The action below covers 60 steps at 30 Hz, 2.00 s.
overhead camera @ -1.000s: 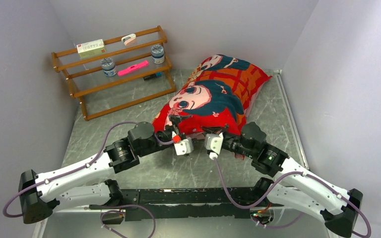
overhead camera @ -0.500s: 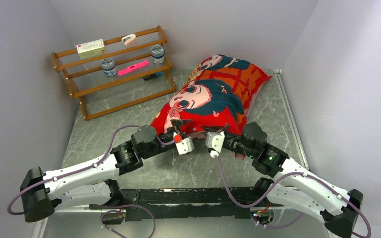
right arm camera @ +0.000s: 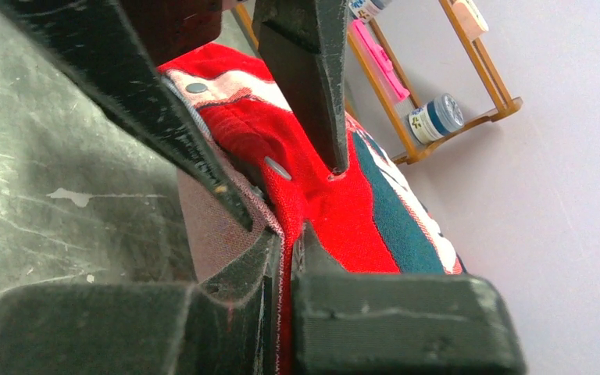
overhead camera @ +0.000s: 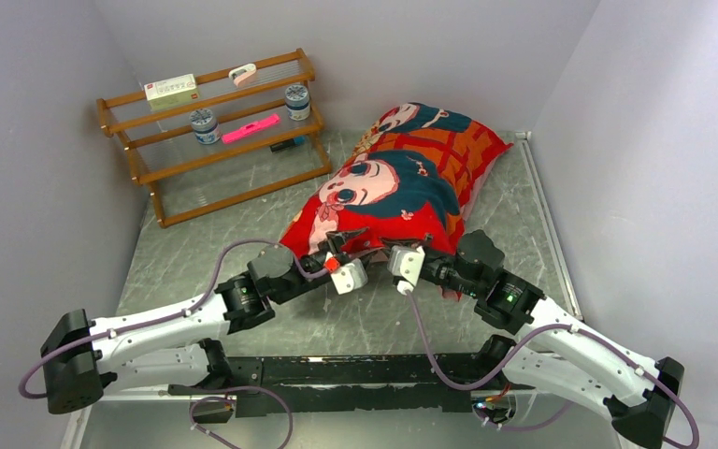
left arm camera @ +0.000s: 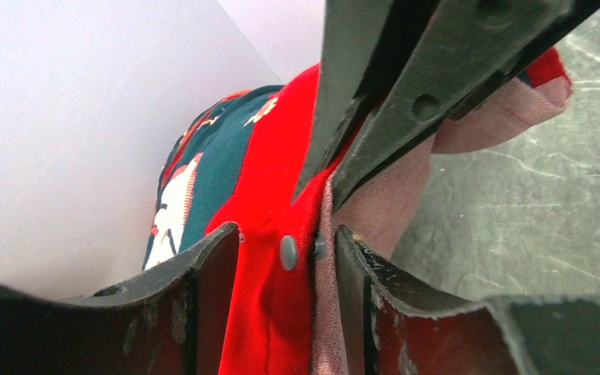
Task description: Put the pillow into the pillowcase
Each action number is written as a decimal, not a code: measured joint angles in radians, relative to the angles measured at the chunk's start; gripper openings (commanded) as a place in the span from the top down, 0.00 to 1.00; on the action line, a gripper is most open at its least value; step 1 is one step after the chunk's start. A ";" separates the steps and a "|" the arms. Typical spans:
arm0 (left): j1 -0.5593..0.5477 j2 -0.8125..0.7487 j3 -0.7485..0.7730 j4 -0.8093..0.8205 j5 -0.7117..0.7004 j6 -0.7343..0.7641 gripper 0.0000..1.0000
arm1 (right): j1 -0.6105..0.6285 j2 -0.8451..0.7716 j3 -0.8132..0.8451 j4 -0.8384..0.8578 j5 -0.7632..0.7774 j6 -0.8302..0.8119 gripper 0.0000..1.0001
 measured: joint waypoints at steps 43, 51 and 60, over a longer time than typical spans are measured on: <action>-0.119 0.053 -0.073 0.182 -0.226 0.075 0.87 | -0.002 -0.019 -0.026 0.051 0.008 0.086 1.00; -0.117 0.061 -0.058 0.158 -0.202 0.090 0.95 | -0.005 -0.029 -0.033 0.058 0.011 0.084 1.00; -0.114 0.053 0.003 0.072 -0.163 0.074 0.49 | -0.008 -0.040 -0.034 0.066 0.005 0.076 1.00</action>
